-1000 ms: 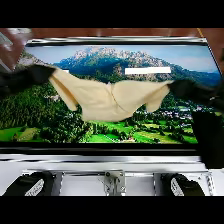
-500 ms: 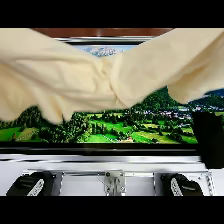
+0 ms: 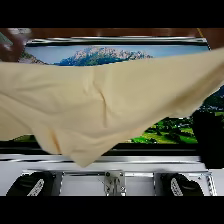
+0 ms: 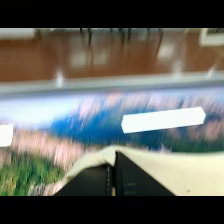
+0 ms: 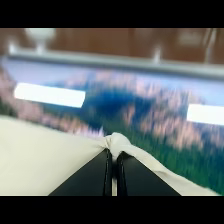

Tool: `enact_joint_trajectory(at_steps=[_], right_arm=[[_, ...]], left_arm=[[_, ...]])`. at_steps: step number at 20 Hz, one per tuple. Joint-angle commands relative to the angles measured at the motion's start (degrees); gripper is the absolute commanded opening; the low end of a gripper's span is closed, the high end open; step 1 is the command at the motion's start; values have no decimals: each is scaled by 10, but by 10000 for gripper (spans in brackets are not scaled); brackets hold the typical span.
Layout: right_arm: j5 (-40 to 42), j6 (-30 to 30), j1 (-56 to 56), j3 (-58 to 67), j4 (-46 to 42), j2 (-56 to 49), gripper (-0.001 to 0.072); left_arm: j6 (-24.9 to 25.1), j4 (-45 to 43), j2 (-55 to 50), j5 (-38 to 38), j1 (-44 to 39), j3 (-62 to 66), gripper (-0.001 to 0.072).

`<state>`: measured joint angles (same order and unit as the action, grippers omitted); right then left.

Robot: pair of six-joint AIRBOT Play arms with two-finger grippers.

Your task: Fold the shirts.

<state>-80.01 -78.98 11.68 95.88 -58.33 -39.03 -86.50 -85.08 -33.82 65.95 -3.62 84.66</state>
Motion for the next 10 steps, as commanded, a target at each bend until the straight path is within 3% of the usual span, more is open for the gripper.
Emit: enact_joint_trajectory(at_steps=[1,3,8,10], right_arm=[[-137,-48,0,-43,-17,-30,67],[-94,-42,0,-111,-24,-46,67],[138,-42,0,-263,-4,-141,67],[183,-42,0,-280,-1,-207,67]], left_arm=[[-52,-58,0,53,0,-110,37],[-67,-21,-2,10,0,-193,37],[-66,167,-28,-161,-9,-351,37],[-66,176,-53,-220,-34,-391,37]])
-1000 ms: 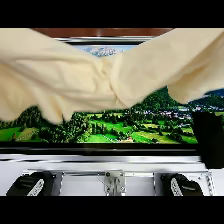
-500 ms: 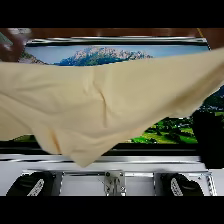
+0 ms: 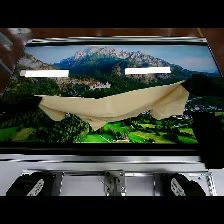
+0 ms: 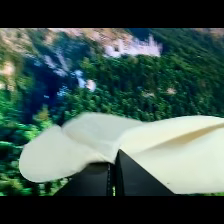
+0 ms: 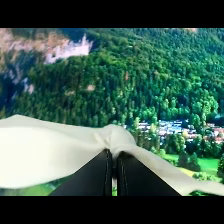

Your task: Fold the shirts.

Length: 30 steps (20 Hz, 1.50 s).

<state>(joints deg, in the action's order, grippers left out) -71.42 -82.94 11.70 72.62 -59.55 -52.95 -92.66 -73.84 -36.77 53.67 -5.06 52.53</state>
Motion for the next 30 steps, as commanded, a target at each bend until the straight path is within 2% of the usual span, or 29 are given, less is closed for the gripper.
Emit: enact_joint_trajectory(at_steps=[1,7,9,12,13,14,15,19,21,22,23,26,28,30], right_arm=[[103,-3,0,-48,16,-101,67],[122,-2,0,-48,106,-269,68],[118,-2,0,-48,122,-293,68],[108,1,0,-48,124,-292,68],[101,8,0,-48,124,-289,68],[91,11,0,-48,123,-285,68],[80,11,0,-48,123,-282,68],[31,27,0,-48,107,-278,68],[21,27,0,-48,77,-278,68],[17,26,0,-48,63,-278,68],[13,26,0,-48,51,-278,68],[13,27,0,-48,32,-278,68],[13,27,0,-48,21,-278,68],[14,28,0,-48,20,-278,68]], left_arm=[[-5,64,-40,-120,-32,-84,37],[-7,75,-203,-218,-109,-110,38],[-7,102,-260,-246,-124,-109,38],[-5,140,-299,-245,-117,-97,48],[6,126,-296,-236,-105,-88,221],[6,110,-291,-215,-86,-73,515],[4,101,-285,-179,-59,-52,720],[4,90,-263,73,93,38,717],[4,91,-252,156,126,36,688],[5,92,-248,185,125,28,569],[5,96,-243,195,111,9,499],[-12,110,-226,130,35,-73,515],[-47,161,-228,42,-18,-116,691],[-50,214,-236,-41,-70,-130,719]])
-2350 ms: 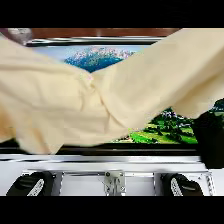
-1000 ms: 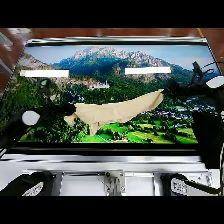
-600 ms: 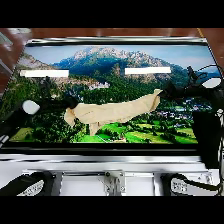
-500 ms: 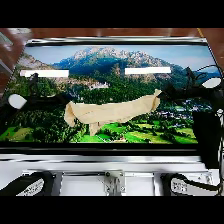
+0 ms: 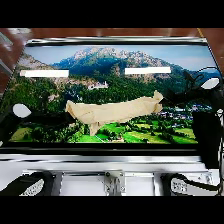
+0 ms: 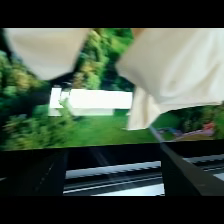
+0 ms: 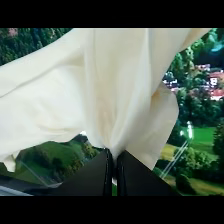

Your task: Fold the shirts.

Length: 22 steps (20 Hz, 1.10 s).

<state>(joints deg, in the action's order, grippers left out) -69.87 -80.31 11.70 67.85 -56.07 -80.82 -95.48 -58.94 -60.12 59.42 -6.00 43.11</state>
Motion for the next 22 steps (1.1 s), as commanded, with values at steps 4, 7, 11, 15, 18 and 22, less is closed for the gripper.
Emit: enact_joint_trajectory(at_steps=[4,7,11,15,18,22], right_arm=[[22,17,0,0,-15,0,68],[38,17,0,0,-15,0,68],[53,17,0,0,-15,0,68],[61,17,0,0,-15,0,68],[60,17,0,0,-14,0,68],[47,17,0,0,0,0,69]], left_arm=[[-68,87,-43,-227,-145,-36,717],[-99,94,-90,-266,-171,-35,717],[-91,138,-141,-282,-174,-33,717],[-92,144,-149,-323,-186,-18,706],[-92,155,-149,-365,-186,-3,351],[-28,155,-143,-342,-187,49,37]])
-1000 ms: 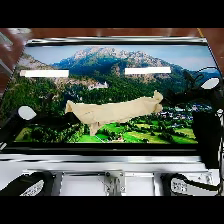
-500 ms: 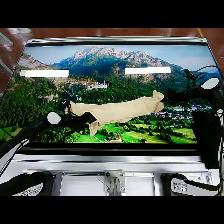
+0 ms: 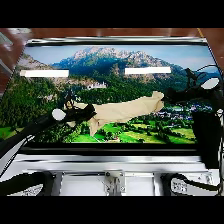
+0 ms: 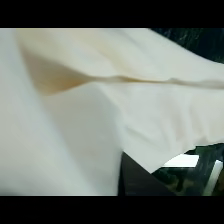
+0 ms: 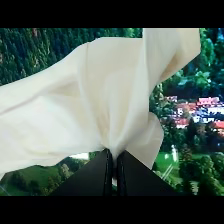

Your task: Fold the shirts.

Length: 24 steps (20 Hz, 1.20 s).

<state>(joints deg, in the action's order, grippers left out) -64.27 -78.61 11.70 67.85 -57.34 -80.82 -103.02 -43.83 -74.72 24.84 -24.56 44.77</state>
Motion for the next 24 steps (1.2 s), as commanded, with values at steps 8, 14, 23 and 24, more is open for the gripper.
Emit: enact_joint_trajectory(at_steps=[8,14,23,24], right_arm=[[-36,104,22,139,158,159,68],[88,102,21,261,159,361,67],[-383,-34,21,270,-116,416,67],[-421,-63,21,262,-111,403,67]], left_arm=[[306,-12,210,26,26,257,37],[303,-23,337,-10,59,409,37],[127,-197,355,105,228,413,37],[127,-196,351,137,255,413,37]])
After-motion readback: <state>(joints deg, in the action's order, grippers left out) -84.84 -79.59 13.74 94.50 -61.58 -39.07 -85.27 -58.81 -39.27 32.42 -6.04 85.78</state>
